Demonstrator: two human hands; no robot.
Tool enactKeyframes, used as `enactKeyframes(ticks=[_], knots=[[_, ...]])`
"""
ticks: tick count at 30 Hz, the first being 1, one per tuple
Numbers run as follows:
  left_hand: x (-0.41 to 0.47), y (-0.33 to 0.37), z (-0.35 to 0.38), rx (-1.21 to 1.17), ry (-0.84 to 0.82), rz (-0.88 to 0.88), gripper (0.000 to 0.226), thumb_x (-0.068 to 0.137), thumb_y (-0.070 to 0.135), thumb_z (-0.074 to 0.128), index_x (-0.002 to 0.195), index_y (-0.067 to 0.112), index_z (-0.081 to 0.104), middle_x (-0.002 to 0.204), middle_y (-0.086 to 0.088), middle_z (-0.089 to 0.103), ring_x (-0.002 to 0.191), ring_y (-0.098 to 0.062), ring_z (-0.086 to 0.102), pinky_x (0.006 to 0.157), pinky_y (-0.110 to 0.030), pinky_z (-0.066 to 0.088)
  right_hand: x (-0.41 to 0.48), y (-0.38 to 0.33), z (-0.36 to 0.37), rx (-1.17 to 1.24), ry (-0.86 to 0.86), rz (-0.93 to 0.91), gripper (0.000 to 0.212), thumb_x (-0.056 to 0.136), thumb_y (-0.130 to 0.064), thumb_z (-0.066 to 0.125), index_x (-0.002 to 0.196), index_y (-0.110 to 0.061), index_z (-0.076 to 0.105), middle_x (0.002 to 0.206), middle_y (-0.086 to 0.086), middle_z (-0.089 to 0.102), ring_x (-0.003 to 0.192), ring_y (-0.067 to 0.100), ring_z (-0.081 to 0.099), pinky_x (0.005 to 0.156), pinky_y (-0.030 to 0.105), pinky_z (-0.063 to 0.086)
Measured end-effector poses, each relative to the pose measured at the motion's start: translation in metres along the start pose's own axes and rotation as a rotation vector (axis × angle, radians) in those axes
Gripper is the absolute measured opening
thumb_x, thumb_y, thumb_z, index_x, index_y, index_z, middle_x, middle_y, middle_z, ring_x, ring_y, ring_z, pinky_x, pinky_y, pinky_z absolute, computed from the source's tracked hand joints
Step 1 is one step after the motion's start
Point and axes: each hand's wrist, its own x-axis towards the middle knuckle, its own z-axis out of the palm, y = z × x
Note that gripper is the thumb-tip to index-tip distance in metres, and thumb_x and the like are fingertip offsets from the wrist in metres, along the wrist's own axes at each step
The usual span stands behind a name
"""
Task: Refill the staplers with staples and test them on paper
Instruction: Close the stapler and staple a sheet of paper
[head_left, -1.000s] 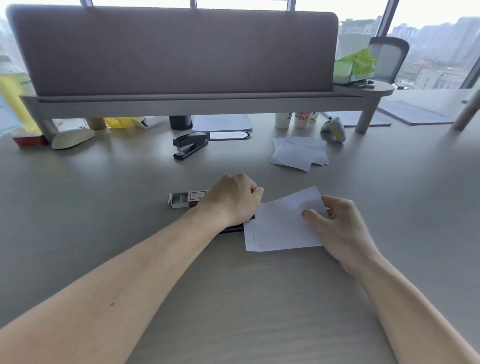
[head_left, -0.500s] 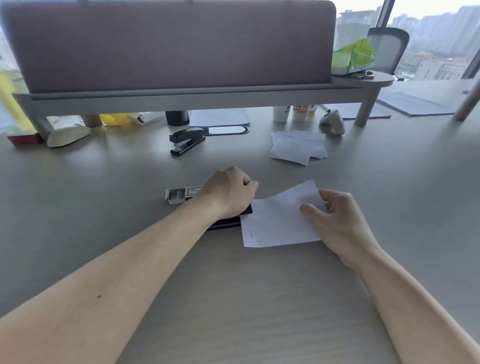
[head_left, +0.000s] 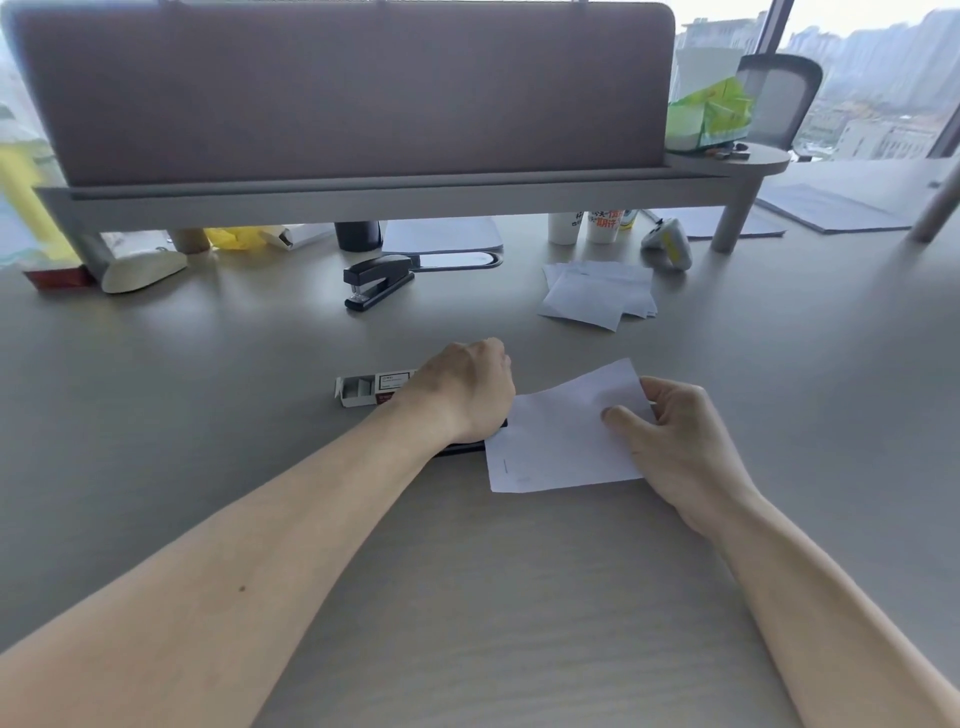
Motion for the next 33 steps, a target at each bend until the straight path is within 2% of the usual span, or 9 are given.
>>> enactKeyframes(ticks=[2, 6, 11, 17, 23, 29, 33], knots=[[-0.001, 0.0, 0.0, 0.018, -0.011, 0.0, 0.026, 0.105, 0.023, 0.03, 0.087, 0.017, 0.048, 0.096, -0.009, 0.062, 0.088, -0.033, 0.057, 0.078, -0.039, 0.046, 0.0, 0.0, 0.0, 0.006, 0.008, 0.0, 0.028, 0.087, -0.014, 0.057, 0.095, -0.025, 0.082, 0.087, -0.002, 0.084, 0.083, 0.029, 0.081, 0.081, 0.058, 0.064], [-0.002, 0.003, 0.0, 0.052, -0.041, -0.002, 0.018, 0.102, 0.015, 0.031, 0.089, 0.018, 0.043, 0.094, -0.005, 0.053, 0.089, -0.03, 0.051, 0.076, -0.036, 0.038, 0.0, -0.001, 0.0, 0.012, 0.012, 0.005, 0.029, 0.088, -0.012, 0.058, 0.094, -0.026, 0.083, 0.086, -0.004, 0.085, 0.082, 0.027, 0.082, 0.082, 0.057, 0.065], [-0.002, 0.004, 0.0, 0.06, -0.033, -0.018, 0.015, 0.097, 0.01, 0.032, 0.094, 0.016, 0.046, 0.102, -0.005, 0.054, 0.096, -0.03, 0.051, 0.08, -0.036, 0.038, 0.0, -0.001, 0.0, 0.002, 0.014, -0.002, 0.029, 0.089, -0.011, 0.058, 0.092, -0.024, 0.083, 0.086, -0.004, 0.084, 0.082, 0.026, 0.081, 0.079, 0.051, 0.064], [-0.004, 0.009, 0.0, 0.224, 0.022, -0.044, 0.024, 0.1, 0.018, 0.033, 0.118, 0.013, 0.049, 0.126, -0.012, 0.057, 0.125, -0.033, 0.044, 0.099, -0.041, 0.033, 0.0, -0.001, 0.001, -0.004, 0.021, -0.005, 0.027, 0.088, -0.013, 0.058, 0.093, -0.025, 0.082, 0.085, -0.002, 0.084, 0.081, 0.029, 0.081, 0.077, 0.053, 0.064], [-0.006, 0.011, -0.001, 0.283, 0.02, -0.045, 0.029, 0.104, 0.024, 0.03, 0.122, 0.014, 0.049, 0.131, -0.012, 0.056, 0.128, -0.032, 0.043, 0.103, -0.042, 0.031, -0.001, 0.0, 0.001, -0.008, 0.026, 0.003, 0.026, 0.087, -0.014, 0.058, 0.092, -0.024, 0.082, 0.084, -0.002, 0.084, 0.081, 0.029, 0.081, 0.077, 0.054, 0.064], [-0.003, 0.012, -0.002, 0.28, -0.048, -0.08, 0.035, 0.106, 0.03, 0.026, 0.128, 0.013, 0.047, 0.137, -0.013, 0.052, 0.133, -0.032, 0.041, 0.109, -0.044, 0.03, 0.0, 0.0, 0.002, -0.001, 0.022, 0.0, 0.027, 0.083, -0.02, 0.057, 0.094, -0.024, 0.081, 0.086, -0.002, 0.084, 0.083, 0.03, 0.081, 0.08, 0.058, 0.065], [0.0, 0.009, -0.003, 0.242, -0.086, -0.098, 0.035, 0.106, 0.031, 0.026, 0.133, 0.018, 0.044, 0.144, -0.012, 0.047, 0.137, -0.031, 0.036, 0.112, -0.043, 0.026, 0.001, 0.0, 0.0, 0.019, 0.01, -0.003, 0.026, 0.086, -0.017, 0.057, 0.094, -0.023, 0.082, 0.087, -0.002, 0.084, 0.082, 0.028, 0.082, 0.081, 0.058, 0.065]])
